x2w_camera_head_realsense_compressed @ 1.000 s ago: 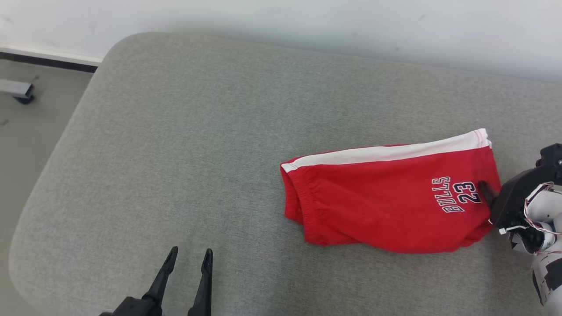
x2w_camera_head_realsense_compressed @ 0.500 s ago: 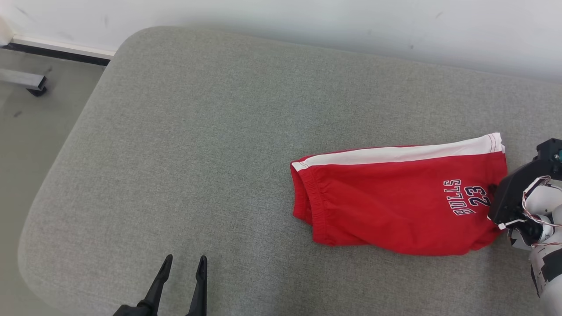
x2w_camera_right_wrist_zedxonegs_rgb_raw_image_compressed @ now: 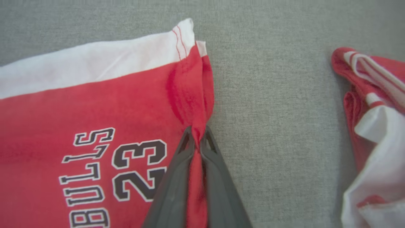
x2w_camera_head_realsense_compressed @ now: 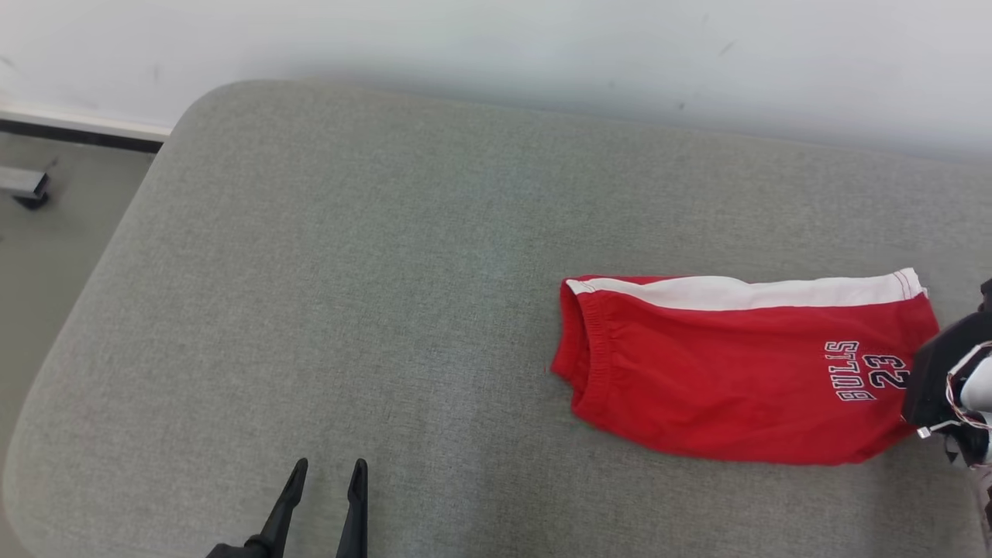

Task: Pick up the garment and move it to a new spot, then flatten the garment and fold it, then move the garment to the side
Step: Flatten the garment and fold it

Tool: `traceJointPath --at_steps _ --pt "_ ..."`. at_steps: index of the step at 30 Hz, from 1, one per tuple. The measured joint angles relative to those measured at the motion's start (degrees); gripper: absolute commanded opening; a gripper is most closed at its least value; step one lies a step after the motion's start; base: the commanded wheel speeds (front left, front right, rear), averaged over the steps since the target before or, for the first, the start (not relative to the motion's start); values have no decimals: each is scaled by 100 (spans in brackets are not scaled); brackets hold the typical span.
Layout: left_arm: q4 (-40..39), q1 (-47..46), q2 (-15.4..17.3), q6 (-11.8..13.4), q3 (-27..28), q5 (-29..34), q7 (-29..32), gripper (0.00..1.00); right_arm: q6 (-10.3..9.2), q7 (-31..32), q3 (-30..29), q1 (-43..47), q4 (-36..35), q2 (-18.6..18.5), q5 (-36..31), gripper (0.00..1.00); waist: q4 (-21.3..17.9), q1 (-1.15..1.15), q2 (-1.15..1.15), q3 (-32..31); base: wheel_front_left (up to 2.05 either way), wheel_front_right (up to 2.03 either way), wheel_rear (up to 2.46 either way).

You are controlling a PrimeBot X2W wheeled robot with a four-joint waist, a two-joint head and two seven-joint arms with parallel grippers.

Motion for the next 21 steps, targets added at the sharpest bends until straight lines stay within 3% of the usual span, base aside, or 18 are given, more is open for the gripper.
traceJointPath --at_steps 13,21 --pt "123 153 -183 -82 86 91 0 100 0 197 -219 603 -1076 -220 -686 0 -345 0 0 -450 0 0 0" --pt "157 222 -256 -125 129 104 0 100 0 673 132 873 -2132 -181 -904 0 -379 -1 0 -651 0 0 0"
